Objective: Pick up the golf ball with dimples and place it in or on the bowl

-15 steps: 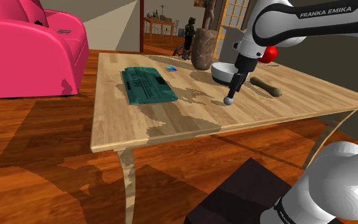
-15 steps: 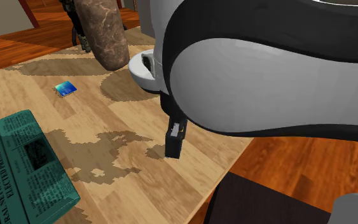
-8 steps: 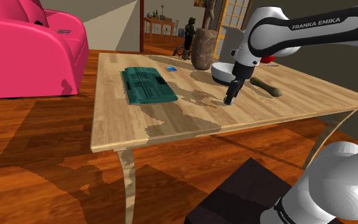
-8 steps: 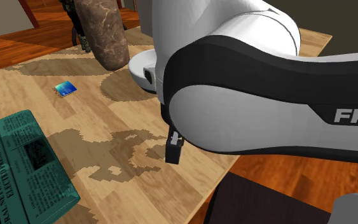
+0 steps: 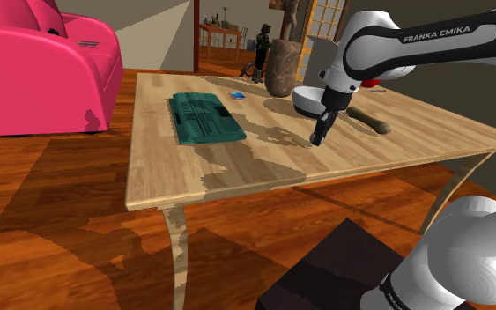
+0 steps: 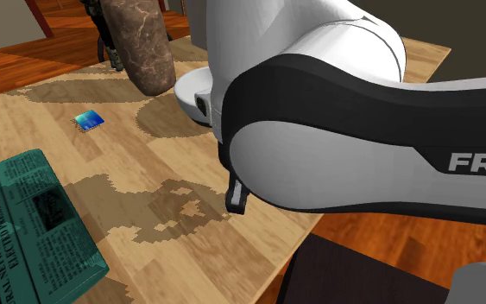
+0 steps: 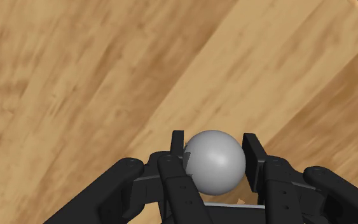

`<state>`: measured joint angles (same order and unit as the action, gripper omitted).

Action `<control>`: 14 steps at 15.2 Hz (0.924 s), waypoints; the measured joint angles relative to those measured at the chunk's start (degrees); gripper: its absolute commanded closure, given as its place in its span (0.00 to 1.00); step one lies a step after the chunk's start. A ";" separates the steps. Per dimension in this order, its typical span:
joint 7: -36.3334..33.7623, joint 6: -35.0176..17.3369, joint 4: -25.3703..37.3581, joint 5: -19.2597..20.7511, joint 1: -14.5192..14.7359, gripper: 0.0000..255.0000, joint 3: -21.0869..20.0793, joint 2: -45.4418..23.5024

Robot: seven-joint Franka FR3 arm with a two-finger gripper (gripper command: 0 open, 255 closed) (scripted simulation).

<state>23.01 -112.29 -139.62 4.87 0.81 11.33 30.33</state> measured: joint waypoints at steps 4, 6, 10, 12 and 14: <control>0.00 0.00 0.00 0.00 0.00 1.00 0.00 0.00; 0.00 0.00 0.00 0.00 0.00 1.00 0.00 0.00; 0.01 0.96 0.90 -0.04 0.02 1.00 -0.05 0.07; 0.02 2.45 2.16 -0.10 0.04 1.00 -0.16 0.31; -0.18 3.93 3.45 -0.22 0.15 1.00 -0.43 0.49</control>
<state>22.83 -108.37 -136.16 4.64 0.96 10.90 30.82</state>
